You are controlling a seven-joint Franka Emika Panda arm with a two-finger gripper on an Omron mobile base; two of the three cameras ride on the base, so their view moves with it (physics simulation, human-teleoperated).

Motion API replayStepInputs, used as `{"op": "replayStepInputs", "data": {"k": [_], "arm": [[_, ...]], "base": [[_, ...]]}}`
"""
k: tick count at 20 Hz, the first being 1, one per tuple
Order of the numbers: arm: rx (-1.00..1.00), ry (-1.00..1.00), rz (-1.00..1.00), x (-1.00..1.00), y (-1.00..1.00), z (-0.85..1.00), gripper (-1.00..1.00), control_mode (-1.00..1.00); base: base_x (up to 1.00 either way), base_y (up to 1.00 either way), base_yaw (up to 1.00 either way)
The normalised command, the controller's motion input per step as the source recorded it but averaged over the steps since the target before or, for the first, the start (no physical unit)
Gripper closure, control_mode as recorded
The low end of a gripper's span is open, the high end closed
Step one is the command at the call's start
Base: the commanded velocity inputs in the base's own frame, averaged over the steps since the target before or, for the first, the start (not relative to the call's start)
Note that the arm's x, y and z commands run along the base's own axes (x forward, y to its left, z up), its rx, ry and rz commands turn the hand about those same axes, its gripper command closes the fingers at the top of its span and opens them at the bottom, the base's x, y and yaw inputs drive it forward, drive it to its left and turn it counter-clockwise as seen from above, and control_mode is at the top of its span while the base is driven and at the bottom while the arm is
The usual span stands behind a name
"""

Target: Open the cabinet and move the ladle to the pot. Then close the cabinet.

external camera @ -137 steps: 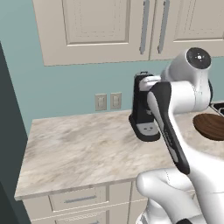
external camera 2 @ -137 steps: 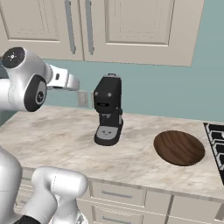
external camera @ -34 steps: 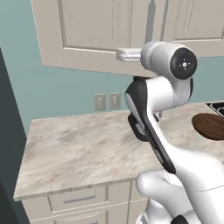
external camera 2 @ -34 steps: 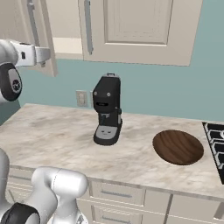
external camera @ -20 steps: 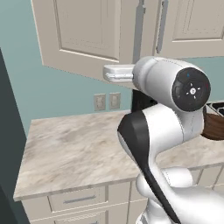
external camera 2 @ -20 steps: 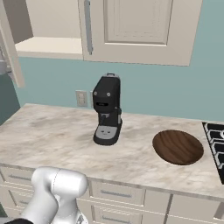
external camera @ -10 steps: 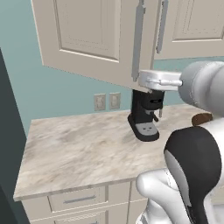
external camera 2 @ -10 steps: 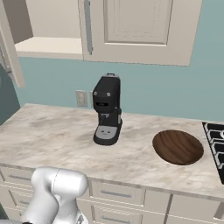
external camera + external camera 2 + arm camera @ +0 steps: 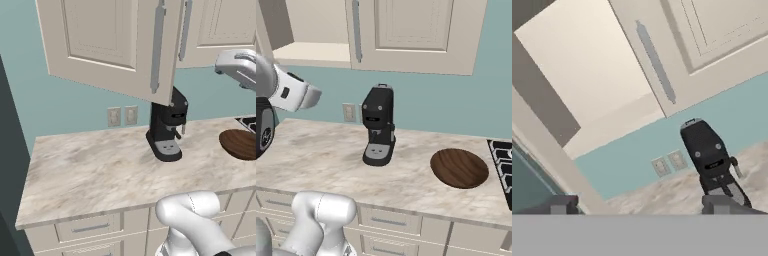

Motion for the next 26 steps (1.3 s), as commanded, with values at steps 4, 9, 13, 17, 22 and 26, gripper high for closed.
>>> {"op": "replayStepInputs", "data": {"k": [4, 9, 13, 17, 22, 26], "arm": [[0.39, 0.14, 0.14, 1.0, -0.18, 0.0, -1.0, -1.0], [0.35, 0.16, 0.12, 1.0, 0.0, 0.0, -1.0, -1.0], [0.29, 0.2, 0.12, 0.88, 0.11, 0.0, -1.0, -1.0], [0.23, 0.17, 0.15, 0.63, 0.37, 0.0, -1.0, -1.0], [0.19, 0.16, 0.16, 0.42, 0.44, -0.03, -1.0, -1.0], [0.15, 0.09, 0.16, 0.08, 0.51, -0.09, -1.0, -1.0]], "base": [[0.0, 0.0, 0.0], [0.0, 0.0, 0.0], [0.0, 0.0, 0.0], [0.0, 0.0, 0.0], [0.0, 0.0, 0.0], [0.0, 0.0, 0.0]]}}
